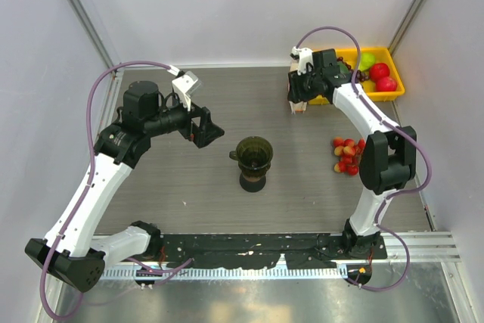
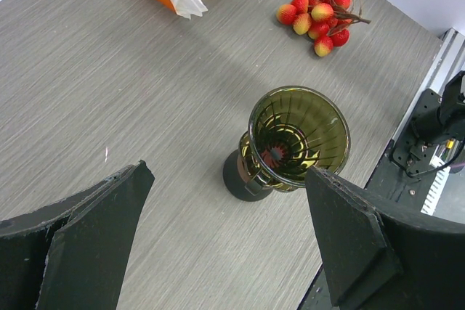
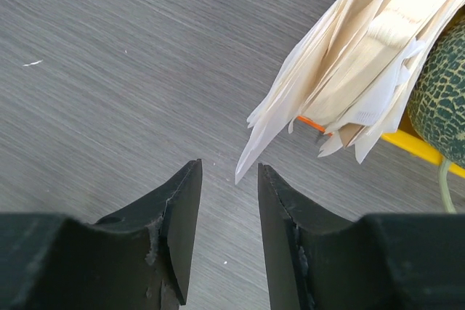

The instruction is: Place the coffee filter in the dripper

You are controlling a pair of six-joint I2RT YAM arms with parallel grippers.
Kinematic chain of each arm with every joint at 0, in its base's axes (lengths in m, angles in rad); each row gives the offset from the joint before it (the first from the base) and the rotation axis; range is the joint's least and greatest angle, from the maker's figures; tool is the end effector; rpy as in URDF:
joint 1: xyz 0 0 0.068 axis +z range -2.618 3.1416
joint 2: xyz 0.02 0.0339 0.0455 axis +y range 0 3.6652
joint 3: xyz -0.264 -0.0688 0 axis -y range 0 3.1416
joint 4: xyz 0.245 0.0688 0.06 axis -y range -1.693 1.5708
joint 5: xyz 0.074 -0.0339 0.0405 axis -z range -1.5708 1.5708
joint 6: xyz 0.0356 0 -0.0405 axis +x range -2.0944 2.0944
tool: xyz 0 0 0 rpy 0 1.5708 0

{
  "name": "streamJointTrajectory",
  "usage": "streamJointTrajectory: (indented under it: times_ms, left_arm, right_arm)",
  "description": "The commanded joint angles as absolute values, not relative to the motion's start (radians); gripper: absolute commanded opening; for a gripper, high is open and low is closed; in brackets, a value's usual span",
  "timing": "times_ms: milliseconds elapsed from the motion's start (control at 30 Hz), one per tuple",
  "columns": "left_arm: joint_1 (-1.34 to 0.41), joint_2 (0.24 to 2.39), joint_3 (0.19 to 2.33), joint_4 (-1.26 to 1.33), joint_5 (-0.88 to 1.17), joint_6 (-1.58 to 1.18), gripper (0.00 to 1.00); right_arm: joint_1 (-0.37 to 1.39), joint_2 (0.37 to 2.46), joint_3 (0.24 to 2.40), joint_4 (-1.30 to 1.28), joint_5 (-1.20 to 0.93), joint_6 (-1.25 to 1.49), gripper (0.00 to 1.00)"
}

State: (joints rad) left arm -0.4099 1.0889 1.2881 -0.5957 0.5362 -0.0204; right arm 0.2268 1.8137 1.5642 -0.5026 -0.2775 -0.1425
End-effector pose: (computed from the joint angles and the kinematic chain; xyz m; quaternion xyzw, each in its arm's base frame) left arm 0.1967 -0.1053 0.4143 0.2993 0.7592 -0.3295 0.4748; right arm 0.4020 0.1028 0.2935 -0.2209 0.8830 0.1434 0.3885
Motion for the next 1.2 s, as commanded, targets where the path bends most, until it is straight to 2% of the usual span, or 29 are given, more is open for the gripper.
streamJointTrajectory:
  times_ms: [0, 233, 467, 767, 1167]
  left_arm:
    - [-0.405, 1.072, 1.316, -0.575, 0.561, -0.021, 0.99]
    - [-0.405, 1.074, 1.315, -0.578, 0.568, -0.023, 0.99]
    - [-0.405, 1.075, 1.308, -0.575, 0.568, -0.025, 0.99]
    - [-0.405, 1.077, 1.309, -0.574, 0.568, -0.026, 0.99]
    - [-0.405, 1.077, 1.308, -0.572, 0.568, -0.026, 0.99]
  right_arm:
    - [0.227, 1.853, 1.626, -0.497, -0.261, -0.118, 0.41]
    - [0.225, 1.902, 1.657, -0.505, -0.242, -0.117, 0.39]
    - [0.225, 1.91, 1.661, -0.499, -0.229, -0.124, 0.29]
    - [0.218, 1.916, 1.669, -0.485, -0.212, -0.13, 0.05]
    - [0.21, 1.821, 1.611, -0.463, -0.275, -0.138, 0.05]
